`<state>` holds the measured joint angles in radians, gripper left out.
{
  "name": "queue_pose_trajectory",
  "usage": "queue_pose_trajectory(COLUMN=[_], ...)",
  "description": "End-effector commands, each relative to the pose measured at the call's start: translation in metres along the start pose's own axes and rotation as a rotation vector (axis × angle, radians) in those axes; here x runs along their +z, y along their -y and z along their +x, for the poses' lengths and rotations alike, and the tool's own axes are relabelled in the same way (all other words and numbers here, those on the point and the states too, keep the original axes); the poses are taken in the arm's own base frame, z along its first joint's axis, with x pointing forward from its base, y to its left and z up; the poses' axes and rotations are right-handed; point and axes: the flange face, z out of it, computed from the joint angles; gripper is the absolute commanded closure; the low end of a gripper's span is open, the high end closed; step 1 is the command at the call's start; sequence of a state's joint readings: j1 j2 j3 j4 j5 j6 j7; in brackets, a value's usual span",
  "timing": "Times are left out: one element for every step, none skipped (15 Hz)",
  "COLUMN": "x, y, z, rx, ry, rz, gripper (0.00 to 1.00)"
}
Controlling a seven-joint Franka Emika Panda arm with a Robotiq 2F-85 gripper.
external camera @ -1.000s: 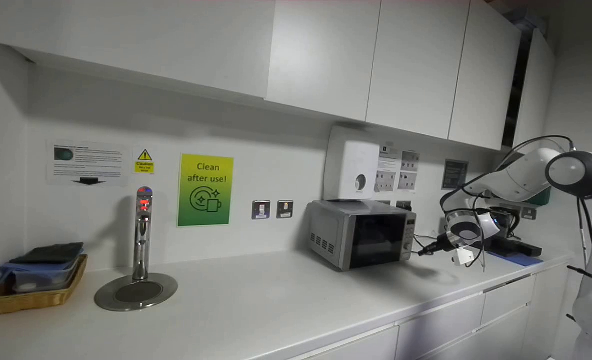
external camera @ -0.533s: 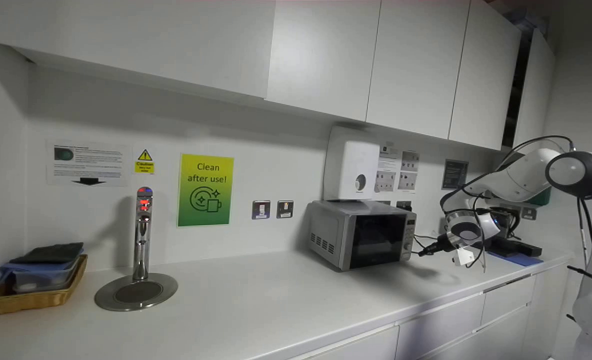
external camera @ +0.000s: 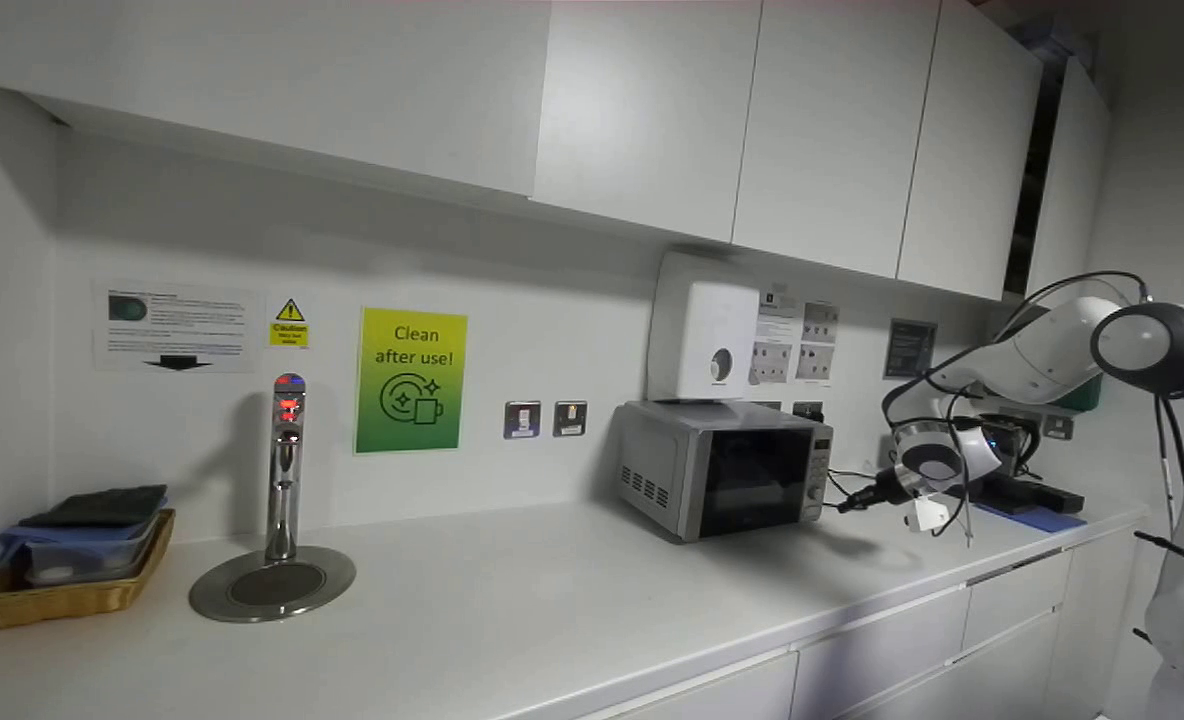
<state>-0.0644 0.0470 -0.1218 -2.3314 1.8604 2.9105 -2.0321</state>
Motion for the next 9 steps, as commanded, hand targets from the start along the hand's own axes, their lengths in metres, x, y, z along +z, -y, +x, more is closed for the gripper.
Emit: queue_pose_trajectory(x=[0.0014, 0.0015, 0.0017, 0.0019, 0.0023, 0.0028, 0.0035, 0.0045, 0.0061], y=[-0.0061, -0.0062, -0.0068, -0.0071, -0.0072, -0.0074, -0.0076, -0.0078, -0.008], z=[0.0019, 0.0015, 0.0018, 0.002, 0.0018, 0.0022, 0.0025, 0.0032, 0.0038], rx=[0.008, 0.013, 0.019, 0.026, 0.032, 0.037, 0.04, 0.044, 0.047], ry=[-0.028, -0.03, -0.037, -0.042, -0.046, -0.05, -0.054, -0.057, -0.058], rz=[-0.019, -0.02, -0.024, -0.027, -0.028, -0.031, -0.034, -0.037, -0.042], gripper=[1.0, 1.0, 1.0, 1.0, 1.0, 1.0, 1.0, 1.0, 1.0])
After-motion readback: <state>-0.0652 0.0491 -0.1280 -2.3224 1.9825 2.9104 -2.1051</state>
